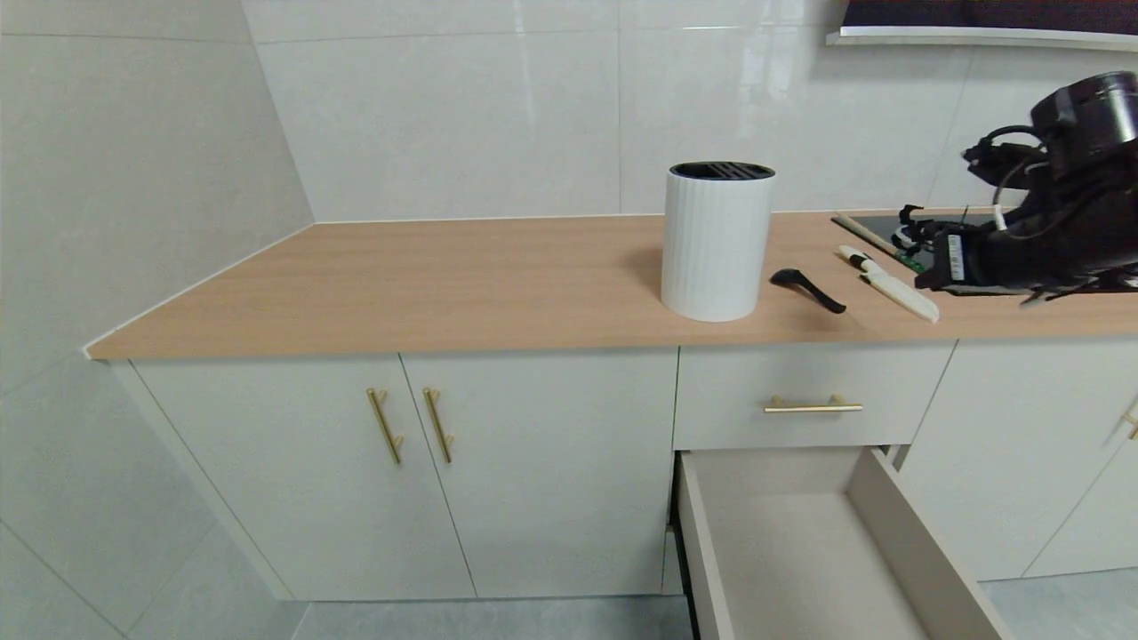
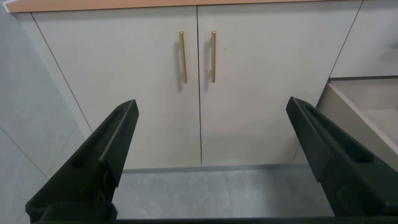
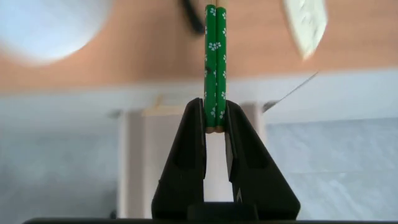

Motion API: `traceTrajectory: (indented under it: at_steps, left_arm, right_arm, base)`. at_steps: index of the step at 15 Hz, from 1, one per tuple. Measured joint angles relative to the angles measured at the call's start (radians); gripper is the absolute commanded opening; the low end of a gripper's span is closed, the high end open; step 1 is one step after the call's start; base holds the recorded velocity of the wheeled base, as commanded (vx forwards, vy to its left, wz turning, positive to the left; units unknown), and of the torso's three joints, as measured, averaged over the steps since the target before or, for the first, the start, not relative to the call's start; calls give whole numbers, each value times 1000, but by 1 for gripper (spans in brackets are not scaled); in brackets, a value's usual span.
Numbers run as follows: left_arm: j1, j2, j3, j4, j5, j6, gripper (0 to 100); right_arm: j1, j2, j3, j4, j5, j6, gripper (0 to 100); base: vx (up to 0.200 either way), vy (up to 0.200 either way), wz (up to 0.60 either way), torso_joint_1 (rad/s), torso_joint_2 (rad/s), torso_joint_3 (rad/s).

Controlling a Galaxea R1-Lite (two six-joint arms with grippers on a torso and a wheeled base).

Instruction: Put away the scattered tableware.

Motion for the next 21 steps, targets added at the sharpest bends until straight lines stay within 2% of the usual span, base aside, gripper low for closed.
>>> traceTrajectory:
  at_steps: [4,7,10,15,21]
  left_arm:
    - [0,0,0,0,0,0,100]
    - [0,0,0,0,0,0,100]
    - [0,0,0,0,0,0,100]
    - [0,0,0,0,0,0,100]
    - [0,0,0,0,0,0,100]
  right_arm:
    - [9,-313,256,36,88,-17,0]
    - [75,-491,408,146,98,-27,0]
    - [134,-593,555,154,96,-28,0]
    - [217,-644,769,144,82,-28,0]
    - [226,-472,887,-56,79,-19,0]
  base:
    - [0,0,0,0,0,0]
    - [0,0,0,0,0,0]
    - [0,0,0,0,0,0]
    - [0,0,0,0,0,0]
    - [0,0,0,-8,26,17]
